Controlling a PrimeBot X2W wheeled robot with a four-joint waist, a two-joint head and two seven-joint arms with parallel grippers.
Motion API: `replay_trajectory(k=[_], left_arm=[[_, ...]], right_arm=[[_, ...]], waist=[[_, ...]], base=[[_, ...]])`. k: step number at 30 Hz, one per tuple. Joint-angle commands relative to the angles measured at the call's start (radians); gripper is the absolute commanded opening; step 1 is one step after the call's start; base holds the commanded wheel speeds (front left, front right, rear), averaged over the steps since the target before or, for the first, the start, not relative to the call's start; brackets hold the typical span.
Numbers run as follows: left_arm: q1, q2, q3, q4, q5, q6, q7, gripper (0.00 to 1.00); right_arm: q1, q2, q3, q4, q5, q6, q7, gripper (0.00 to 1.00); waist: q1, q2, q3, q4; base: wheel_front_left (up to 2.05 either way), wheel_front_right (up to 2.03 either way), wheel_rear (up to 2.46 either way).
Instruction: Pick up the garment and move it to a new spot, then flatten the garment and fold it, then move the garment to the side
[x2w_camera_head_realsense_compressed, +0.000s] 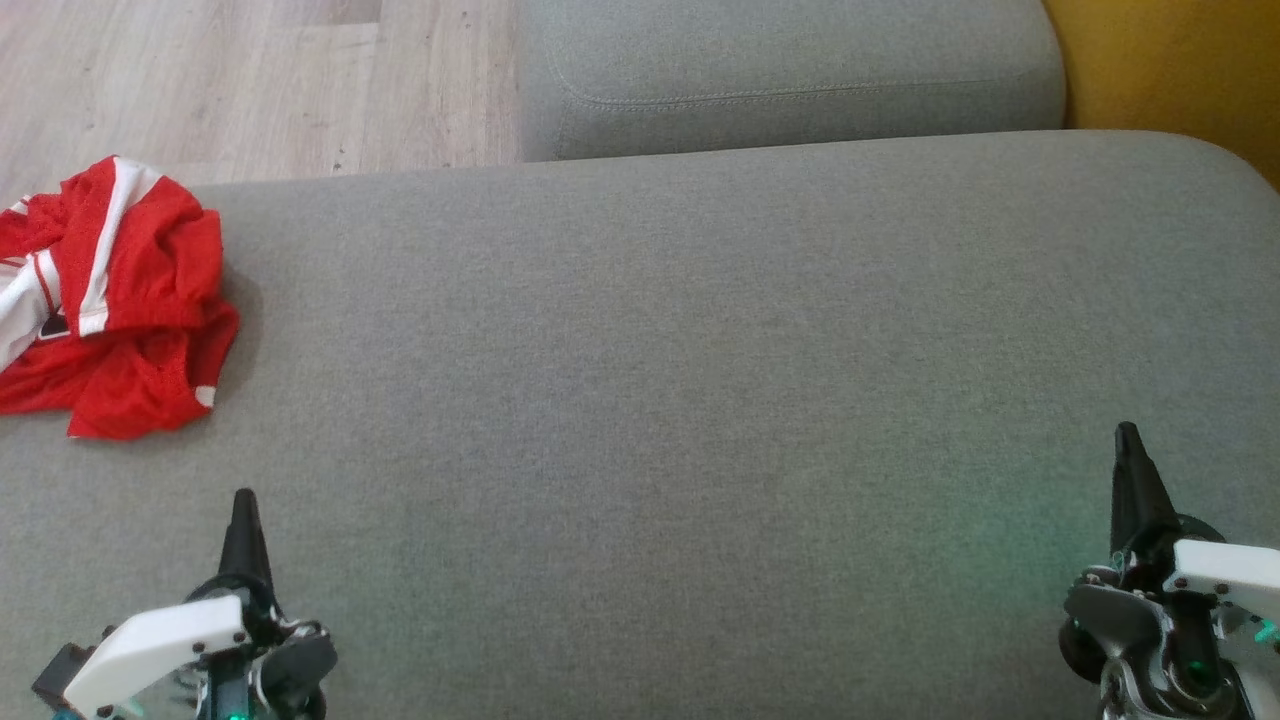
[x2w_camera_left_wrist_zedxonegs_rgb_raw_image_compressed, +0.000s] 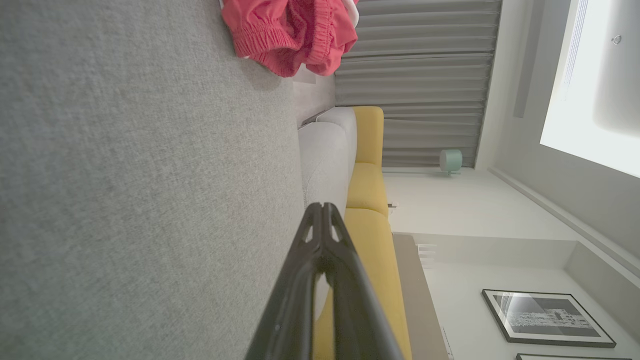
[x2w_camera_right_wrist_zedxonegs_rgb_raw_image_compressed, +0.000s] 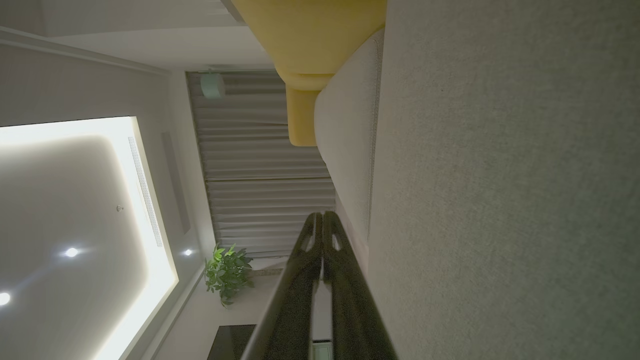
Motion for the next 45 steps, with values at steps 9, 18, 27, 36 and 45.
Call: replay_trajectory(k=[9, 18, 27, 36, 45], left_arm=[[-0.050, 0.005, 0.036, -0.030, -0.005, -0.006, 0.003, 0.00], [-0.050, 0.005, 0.036, -0.030, -0.005, -0.006, 0.003, 0.00], [0.038, -0.001, -0.018, 0.051, 0.002, 0.001, -0.010, 1.00], [0.052, -0.001, -0.032, 0.028, 0.022, 0.003, -0.034, 1.00], [0.056, 0.000, -0.051, -0.020, 0.124, 0.027, -0.063, 1.00]], right_arm=[[-0.050, -0.007, 0.021, -0.038, 0.007, 0.007, 0.005, 0.00], [-0.050, -0.007, 0.021, -0.038, 0.007, 0.007, 0.005, 0.00], [0.040, 0.002, 0.013, 0.061, -0.003, -0.001, -0.009, 1.00], [0.046, 0.002, 0.029, 0.055, -0.027, 0.000, -0.033, 1.00], [0.050, 0.001, 0.038, 0.030, -0.116, 0.000, -0.063, 1.00]], waist=[[0.0000, 0.0000, 0.000, 0.000], [0.0000, 0.0000, 0.000, 0.000], [0.0000, 0.0000, -0.003, 0.000], [0.0000, 0.0000, -0.009, 0.001], [0.0000, 0.0000, -0.017, 0.005]], base=[[0.00, 0.00, 0.00], [0.00, 0.00, 0.00], [0.00, 0.00, 0.00], [0.00, 0.00, 0.00], [0.00, 0.00, 0.00]])
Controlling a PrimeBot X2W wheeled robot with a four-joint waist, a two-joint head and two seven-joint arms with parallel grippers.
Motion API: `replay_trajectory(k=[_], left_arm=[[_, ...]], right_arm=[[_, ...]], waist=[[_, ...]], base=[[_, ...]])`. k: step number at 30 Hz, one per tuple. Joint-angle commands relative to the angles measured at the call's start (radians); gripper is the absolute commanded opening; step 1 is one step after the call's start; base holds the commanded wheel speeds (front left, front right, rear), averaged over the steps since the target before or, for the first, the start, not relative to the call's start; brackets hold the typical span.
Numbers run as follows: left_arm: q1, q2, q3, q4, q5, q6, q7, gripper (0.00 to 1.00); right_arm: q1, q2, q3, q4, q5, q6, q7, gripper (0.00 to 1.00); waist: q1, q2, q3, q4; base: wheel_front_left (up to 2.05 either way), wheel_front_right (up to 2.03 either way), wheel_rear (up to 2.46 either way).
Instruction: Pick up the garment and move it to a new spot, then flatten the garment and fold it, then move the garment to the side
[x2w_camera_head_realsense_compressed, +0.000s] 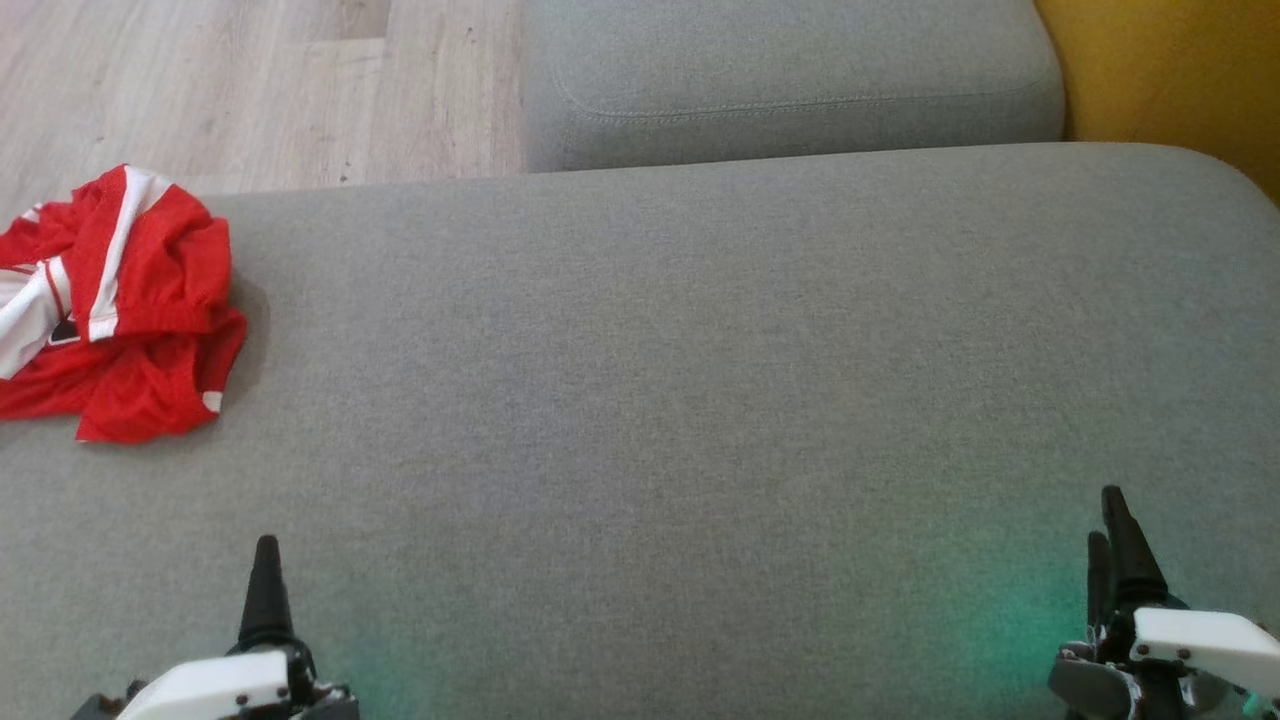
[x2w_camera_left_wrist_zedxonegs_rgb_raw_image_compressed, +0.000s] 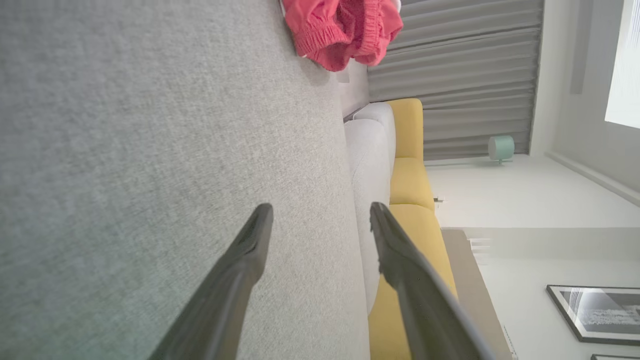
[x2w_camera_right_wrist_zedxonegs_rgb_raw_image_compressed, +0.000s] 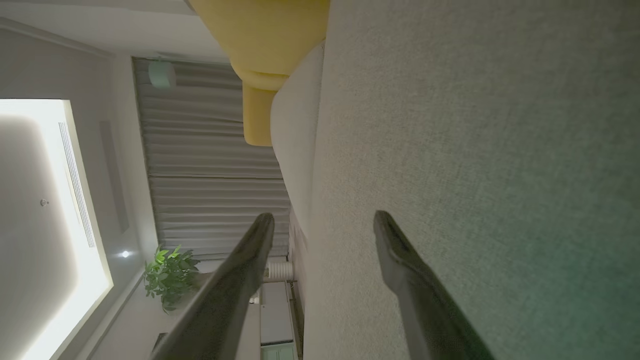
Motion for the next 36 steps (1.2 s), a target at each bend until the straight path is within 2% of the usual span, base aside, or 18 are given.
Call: replay_trajectory(k=[1, 13, 25, 36], left_arm=[[-0.028, 0.004, -0.005, -0.046, 0.033, 0.004, -0.009, 1.00], [-0.023, 0.004, -0.052, -0.092, 0.236, 0.034, -0.045, 1.00], [0.000, 0.007, -0.089, -0.111, 0.448, 0.045, -0.081, 1.00], [0.026, 0.017, -0.114, -0.124, 0.605, 0.062, -0.110, 1.00]], right_arm=[[-0.032, -0.003, 0.008, -0.042, -0.027, 0.002, -0.011, 1.00], [-0.020, -0.004, 0.035, -0.099, -0.243, 0.002, -0.047, 1.00], [0.000, -0.004, 0.077, -0.142, -0.457, 0.003, -0.082, 1.00], [0.014, -0.005, 0.118, -0.137, -0.603, 0.004, -0.112, 1.00]], waist=[[0.0000, -0.0001, -0.001, 0.001], [0.0000, -0.0001, -0.009, 0.008], [0.0000, -0.0001, -0.016, 0.015], [0.0000, -0.0001, -0.026, 0.018]], base=[[0.00, 0.00, 0.00], [0.00, 0.00, 0.00], [0.00, 0.00, 0.00], [0.00, 0.00, 0.00]])
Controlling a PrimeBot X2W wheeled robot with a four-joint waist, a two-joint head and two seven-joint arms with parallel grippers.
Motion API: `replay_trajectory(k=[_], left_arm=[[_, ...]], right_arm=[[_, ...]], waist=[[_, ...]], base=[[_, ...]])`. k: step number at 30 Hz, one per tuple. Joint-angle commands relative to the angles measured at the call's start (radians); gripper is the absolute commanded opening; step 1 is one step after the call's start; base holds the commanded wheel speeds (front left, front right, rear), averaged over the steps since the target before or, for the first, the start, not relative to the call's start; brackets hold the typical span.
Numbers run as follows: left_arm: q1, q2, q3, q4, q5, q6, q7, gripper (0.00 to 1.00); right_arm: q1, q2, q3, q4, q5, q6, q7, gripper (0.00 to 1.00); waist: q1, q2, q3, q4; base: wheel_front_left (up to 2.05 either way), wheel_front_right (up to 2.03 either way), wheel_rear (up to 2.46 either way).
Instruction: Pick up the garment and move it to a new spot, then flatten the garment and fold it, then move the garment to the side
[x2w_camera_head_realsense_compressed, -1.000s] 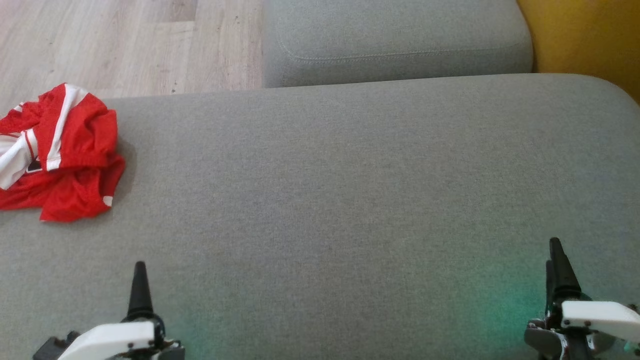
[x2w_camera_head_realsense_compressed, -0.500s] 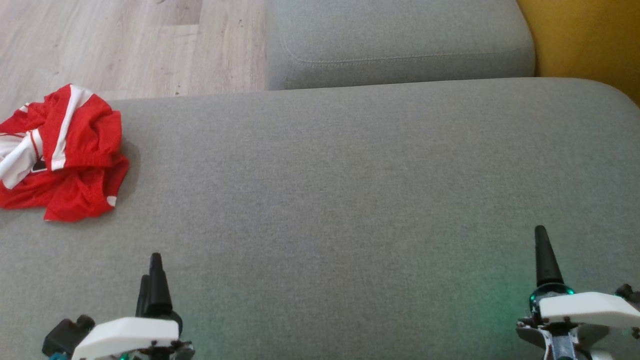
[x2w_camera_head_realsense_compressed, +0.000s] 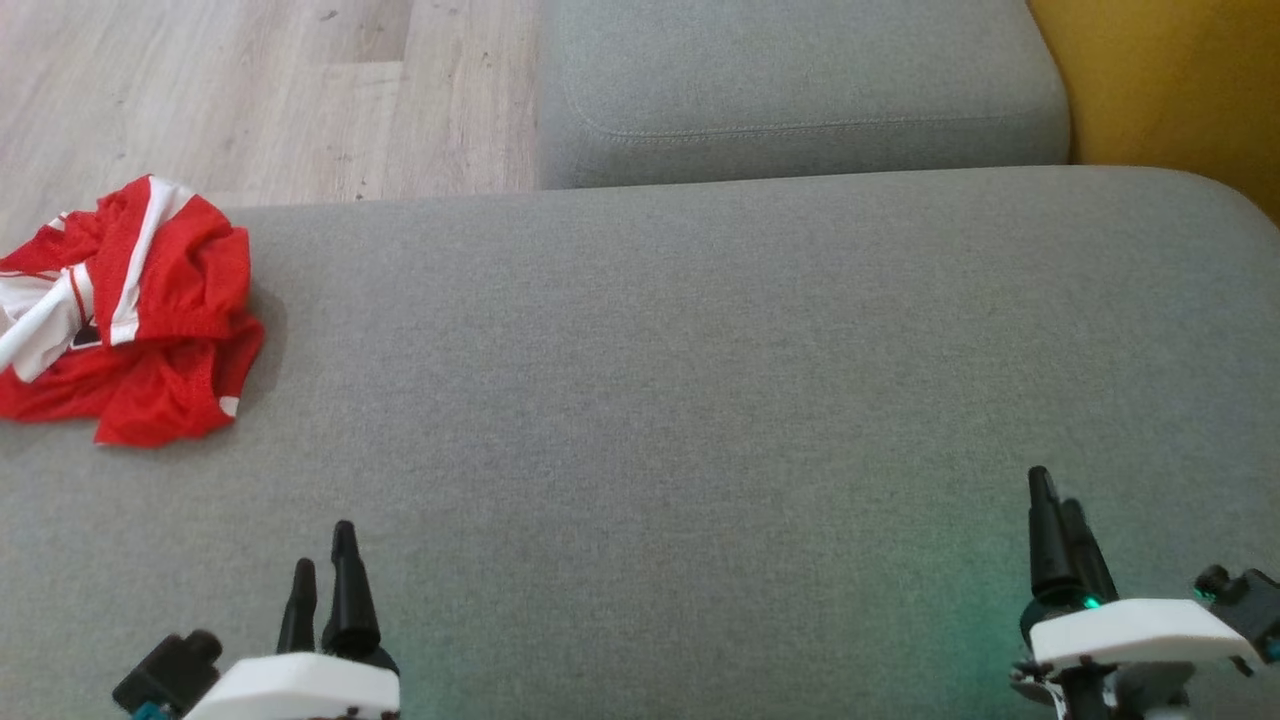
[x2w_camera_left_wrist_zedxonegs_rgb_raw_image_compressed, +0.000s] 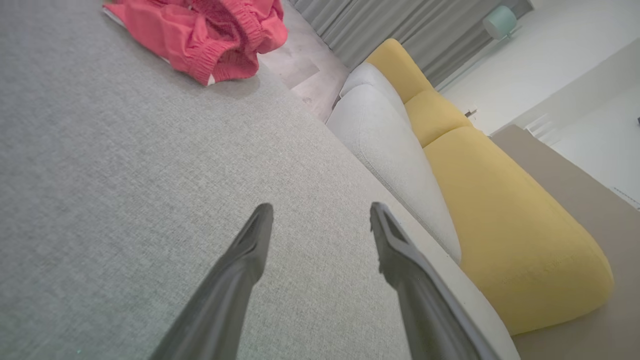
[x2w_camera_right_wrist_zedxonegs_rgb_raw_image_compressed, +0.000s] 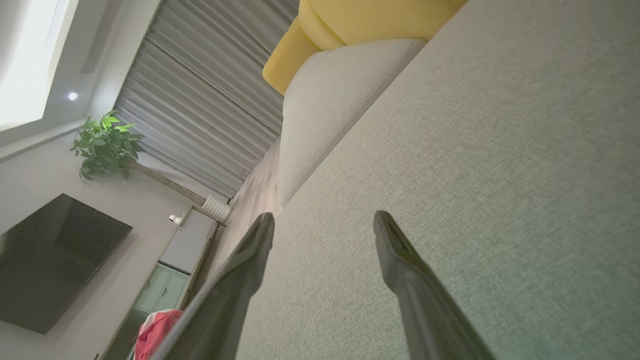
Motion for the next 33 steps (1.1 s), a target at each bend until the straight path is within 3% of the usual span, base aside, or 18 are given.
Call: replay_trajectory(k=[1, 33], left_arm=[[-0.018, 0.012, 0.005, -0.044, 0.044, 0.005, -0.014, 1.00], [0.025, 0.031, -0.074, -0.063, 0.434, 0.055, -0.109, 1.00]], right_arm=[[-0.022, -0.005, 0.020, -0.037, -0.039, 0.004, -0.016, 1.00], [0.004, -0.008, 0.095, -0.054, -0.460, 0.006, -0.111, 1.00]], waist=[[-0.0001, -0.0001, -0.002, 0.000], [-0.0001, -0.0001, -0.028, 0.012]], base=[[0.00, 0.00, 0.00], [0.00, 0.00, 0.00]])
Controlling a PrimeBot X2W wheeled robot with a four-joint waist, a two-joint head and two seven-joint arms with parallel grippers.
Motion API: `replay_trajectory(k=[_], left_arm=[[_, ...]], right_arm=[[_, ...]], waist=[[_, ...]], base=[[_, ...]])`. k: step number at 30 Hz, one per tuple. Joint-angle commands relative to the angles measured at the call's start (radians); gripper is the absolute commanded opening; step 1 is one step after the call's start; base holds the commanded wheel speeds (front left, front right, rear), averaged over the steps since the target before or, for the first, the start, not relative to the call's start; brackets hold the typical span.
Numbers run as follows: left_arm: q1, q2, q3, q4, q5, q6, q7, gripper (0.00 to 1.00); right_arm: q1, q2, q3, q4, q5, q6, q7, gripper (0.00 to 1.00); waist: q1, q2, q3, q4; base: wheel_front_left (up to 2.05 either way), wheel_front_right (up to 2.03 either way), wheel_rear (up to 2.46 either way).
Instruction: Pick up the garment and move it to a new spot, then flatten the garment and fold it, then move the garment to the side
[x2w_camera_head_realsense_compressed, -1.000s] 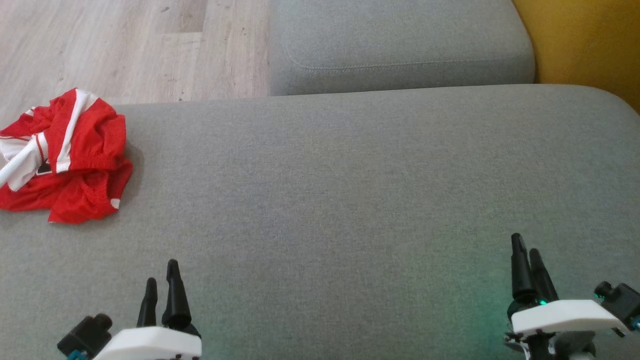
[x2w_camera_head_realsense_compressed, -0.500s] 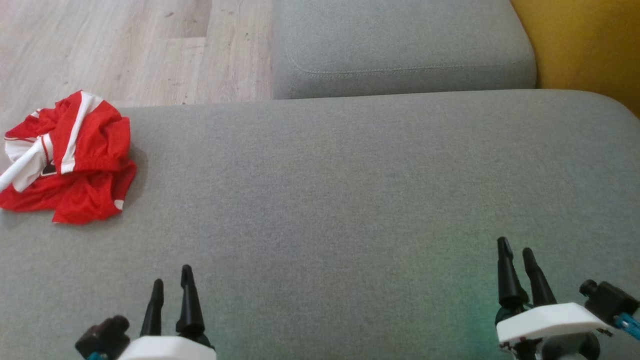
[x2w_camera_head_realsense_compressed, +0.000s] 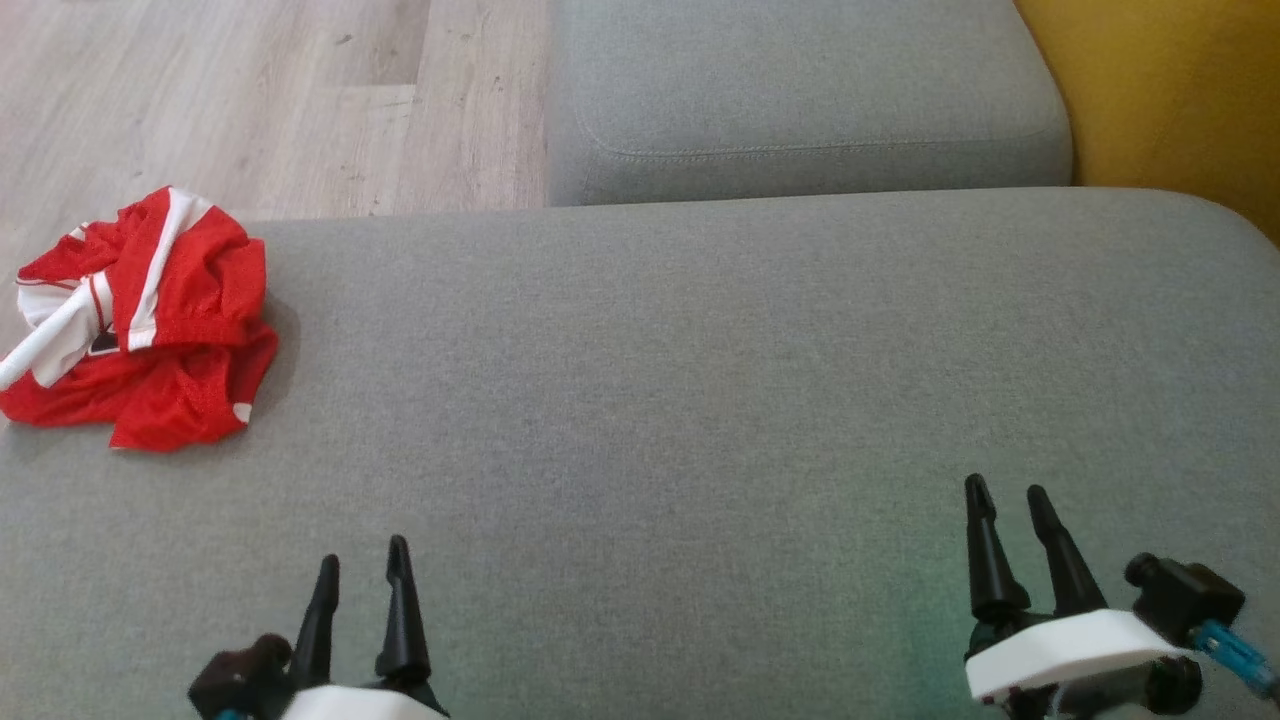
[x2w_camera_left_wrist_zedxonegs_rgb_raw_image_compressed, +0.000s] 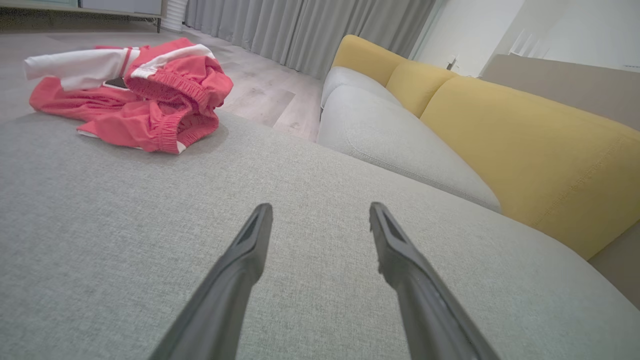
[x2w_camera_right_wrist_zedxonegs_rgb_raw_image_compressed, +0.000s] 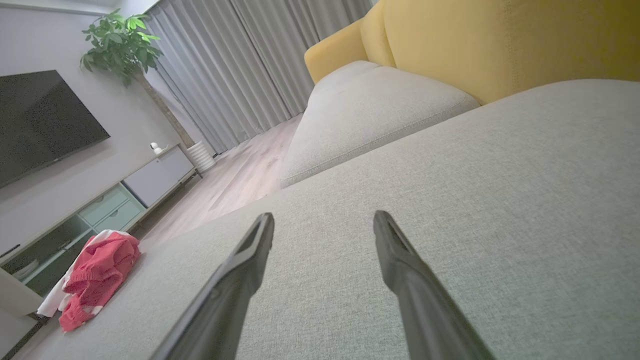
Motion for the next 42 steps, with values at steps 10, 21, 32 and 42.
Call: replay_trajectory(k=[10, 21, 32, 42], left_arm=[[-0.002, 0.010, 0.002, -0.028, 0.116, 0.011, -0.039, 1.00], [0.015, 0.008, 0.000, -0.033, 0.231, 0.018, -0.072, 1.00], [0.034, 0.003, -0.001, -0.038, 0.353, 0.023, -0.108, 1.00], [0.039, -0.002, 0.001, -0.029, 0.395, 0.020, -0.119, 1.00]], right_arm=[[-0.002, -0.008, 0.043, -0.049, -0.139, 0.006, -0.041, 1.00], [0.005, -0.009, 0.058, -0.053, -0.259, 0.007, -0.073, 1.00], [0.010, -0.010, 0.072, -0.042, -0.384, 0.008, -0.109, 1.00], [0.010, -0.010, 0.066, -0.025, -0.423, 0.008, -0.120, 1.00]], waist=[[-0.0001, -0.0001, -0.010, 0.003], [-0.0001, -0.0001, -0.019, 0.009], [-0.0001, -0.0001, -0.027, 0.012], [-0.0001, -0.0001, -0.029, 0.015]], base=[[0.00, 0.00, 0.00], [0.00, 0.00, 0.00], [0.00, 0.00, 0.00], [0.00, 0.00, 0.00]])
